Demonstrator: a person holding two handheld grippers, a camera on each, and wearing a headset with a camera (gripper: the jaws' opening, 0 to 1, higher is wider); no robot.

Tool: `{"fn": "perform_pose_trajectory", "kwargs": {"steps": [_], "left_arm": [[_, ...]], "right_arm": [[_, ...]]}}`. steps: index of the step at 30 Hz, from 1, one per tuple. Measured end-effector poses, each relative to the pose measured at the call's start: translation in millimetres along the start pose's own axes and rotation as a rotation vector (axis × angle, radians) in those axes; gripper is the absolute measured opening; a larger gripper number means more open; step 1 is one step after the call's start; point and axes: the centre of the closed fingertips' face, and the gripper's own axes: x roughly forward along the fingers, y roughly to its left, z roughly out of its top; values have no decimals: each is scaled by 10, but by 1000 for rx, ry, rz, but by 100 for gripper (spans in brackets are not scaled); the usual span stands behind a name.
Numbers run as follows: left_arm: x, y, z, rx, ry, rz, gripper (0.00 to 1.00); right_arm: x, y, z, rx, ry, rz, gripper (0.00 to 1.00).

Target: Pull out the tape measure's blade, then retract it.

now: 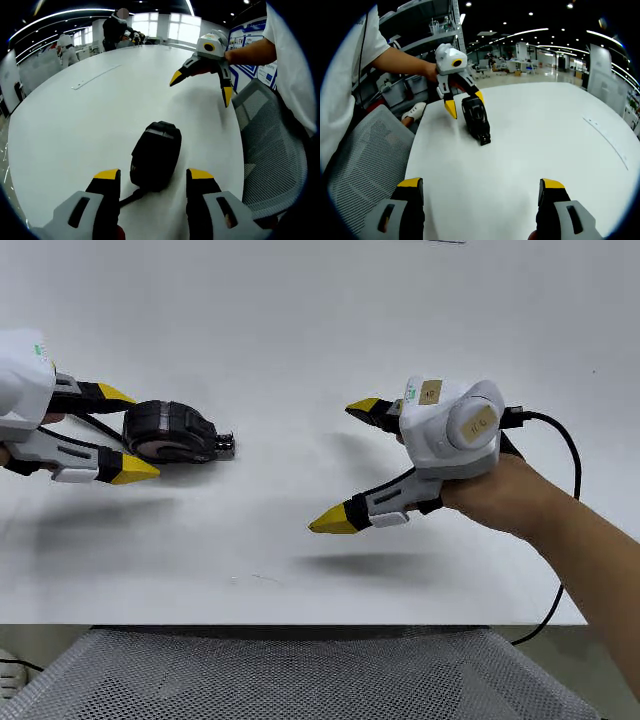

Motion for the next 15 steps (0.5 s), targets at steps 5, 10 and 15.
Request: {"fn": "perform_pose_trajectory", "kwargs": {"steps": [5, 10, 15], "left_arm": [[32, 4, -5, 32, 12, -16, 41], [49, 21, -8, 53, 20, -25, 34], [70, 21, -12, 68, 29, -34, 30]], "right_arm": [[22, -3, 15, -1, -2, 4, 94], [42, -14, 26, -3, -4, 6, 94], [63, -23, 29, -4, -6, 11, 94]]}}
